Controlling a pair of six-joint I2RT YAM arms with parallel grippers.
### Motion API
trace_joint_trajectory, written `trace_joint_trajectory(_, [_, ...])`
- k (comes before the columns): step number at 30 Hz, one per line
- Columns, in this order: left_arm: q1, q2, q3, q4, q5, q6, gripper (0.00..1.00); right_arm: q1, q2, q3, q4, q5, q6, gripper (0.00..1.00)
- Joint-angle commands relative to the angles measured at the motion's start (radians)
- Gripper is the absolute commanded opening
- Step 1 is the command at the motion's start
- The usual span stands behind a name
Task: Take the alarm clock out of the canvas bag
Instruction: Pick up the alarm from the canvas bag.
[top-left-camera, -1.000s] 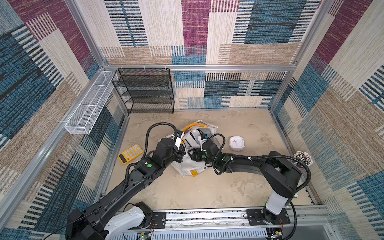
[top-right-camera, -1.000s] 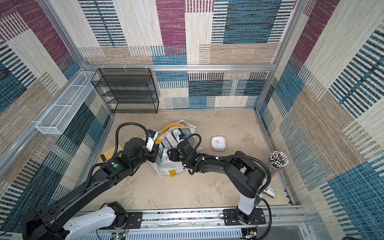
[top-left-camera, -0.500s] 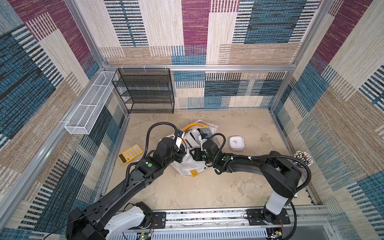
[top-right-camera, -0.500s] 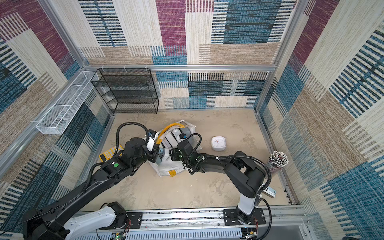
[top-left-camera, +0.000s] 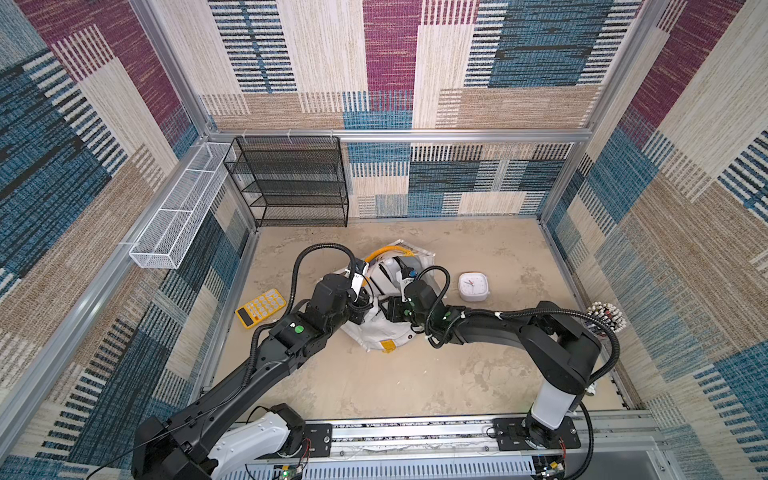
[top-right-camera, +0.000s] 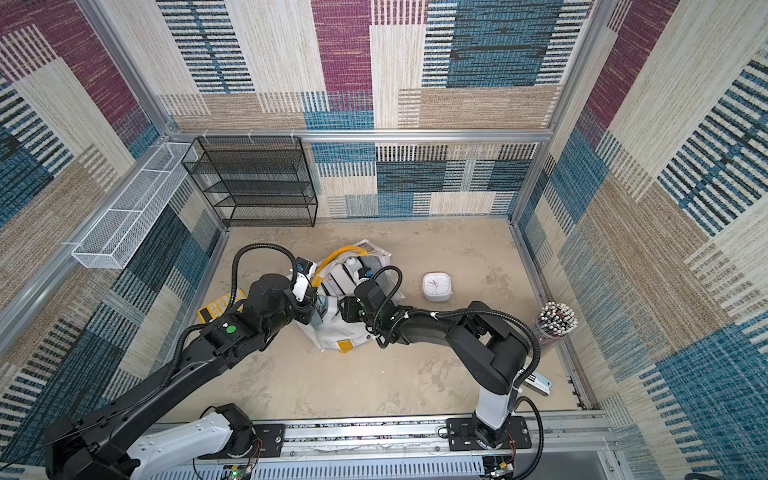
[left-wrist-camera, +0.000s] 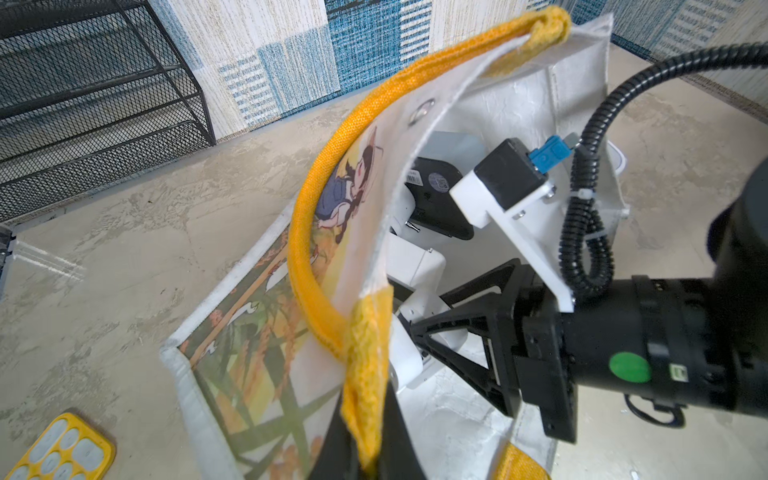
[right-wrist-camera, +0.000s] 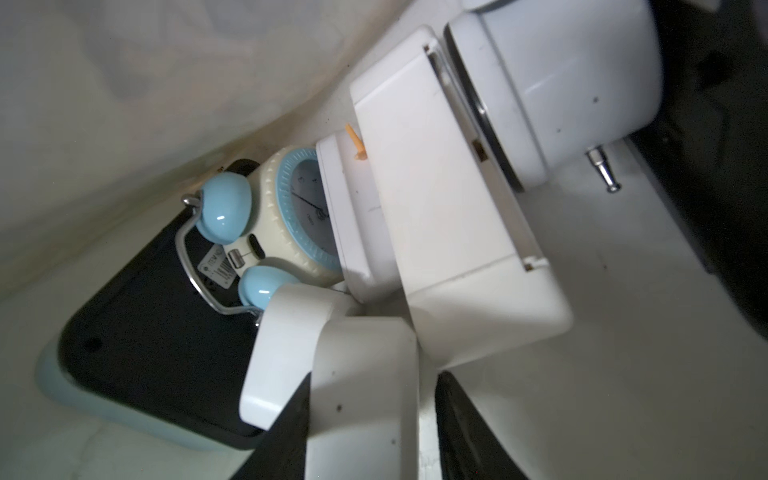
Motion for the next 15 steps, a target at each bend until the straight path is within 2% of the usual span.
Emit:
trace_joint_trajectory(1, [-0.001, 0.004, 0.012, 0.026, -0.004, 0.004, 0.0, 0.001, 0.002, -0.005, -0.007, -0.019, -0.007, 0.48])
trace_joint_trajectory(5, [-0.001, 0.01, 0.011, 0.03, -0.001, -0.014, 0.0, 0.002, 0.0, -0.012, -0.003, -0.032, -0.01, 0.49])
trace_joint_trajectory(15, [-0.002, -0.002, -0.001, 0.029, -0.014, -0.022, 0.0, 0.001, -0.021, -0.038, 0.013, -0.037, -0.011, 0.37])
